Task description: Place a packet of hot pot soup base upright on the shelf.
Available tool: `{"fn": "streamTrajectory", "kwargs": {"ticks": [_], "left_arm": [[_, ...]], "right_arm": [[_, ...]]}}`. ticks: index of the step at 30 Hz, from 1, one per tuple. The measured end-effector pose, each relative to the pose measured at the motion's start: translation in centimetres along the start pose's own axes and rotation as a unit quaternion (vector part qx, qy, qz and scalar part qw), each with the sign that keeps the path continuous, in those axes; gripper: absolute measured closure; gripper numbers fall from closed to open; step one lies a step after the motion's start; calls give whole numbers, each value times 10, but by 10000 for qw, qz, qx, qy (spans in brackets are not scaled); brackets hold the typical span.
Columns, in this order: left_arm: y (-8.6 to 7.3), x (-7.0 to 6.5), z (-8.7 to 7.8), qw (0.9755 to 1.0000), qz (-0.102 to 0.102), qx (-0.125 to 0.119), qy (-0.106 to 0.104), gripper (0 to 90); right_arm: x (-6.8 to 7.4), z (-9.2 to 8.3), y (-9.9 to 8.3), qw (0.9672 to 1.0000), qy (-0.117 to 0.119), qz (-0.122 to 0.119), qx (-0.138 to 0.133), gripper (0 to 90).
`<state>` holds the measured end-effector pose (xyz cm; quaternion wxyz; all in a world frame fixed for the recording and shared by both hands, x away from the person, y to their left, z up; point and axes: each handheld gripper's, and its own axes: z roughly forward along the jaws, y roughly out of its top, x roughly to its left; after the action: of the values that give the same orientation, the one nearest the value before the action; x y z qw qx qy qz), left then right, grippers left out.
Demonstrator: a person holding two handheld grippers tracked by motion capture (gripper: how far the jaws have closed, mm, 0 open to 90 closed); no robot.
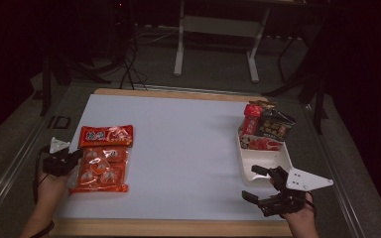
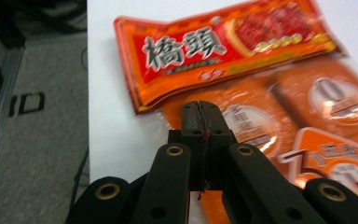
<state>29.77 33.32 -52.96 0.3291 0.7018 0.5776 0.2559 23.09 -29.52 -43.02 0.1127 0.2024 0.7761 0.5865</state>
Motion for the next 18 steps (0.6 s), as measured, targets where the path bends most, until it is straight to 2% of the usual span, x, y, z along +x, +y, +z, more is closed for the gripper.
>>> {"fn": "streamTrajectory", "kwargs": {"ticks": [2, 6, 11, 12, 17, 18], "left_arm": [[0, 1, 4, 9999, 21, 89, 102, 900], [-1, 2, 11, 9997, -34, 239, 23, 900], [2, 4, 14, 9992, -108, 361, 106, 900], [4, 1, 15, 9990, -20, 422, 122, 900], [4, -4, 16, 9990, -8, 433, 55, 900], [5, -9, 16, 9989, 108, 451, 33, 900]], "right_arm": [[0, 0, 0, 10000, 10, 4, 7, 141], [0, 0, 0, 10000, 15, 0, 9, 141], [0, 1, 0, 10000, 27, 9, 27, 141], [1, 1, 0, 10000, 34, -6, 29, 141], [1, 1, 1, 10000, 61, 19, 17, 141], [1, 1, 1, 10000, 72, 29, 8, 141]]}}
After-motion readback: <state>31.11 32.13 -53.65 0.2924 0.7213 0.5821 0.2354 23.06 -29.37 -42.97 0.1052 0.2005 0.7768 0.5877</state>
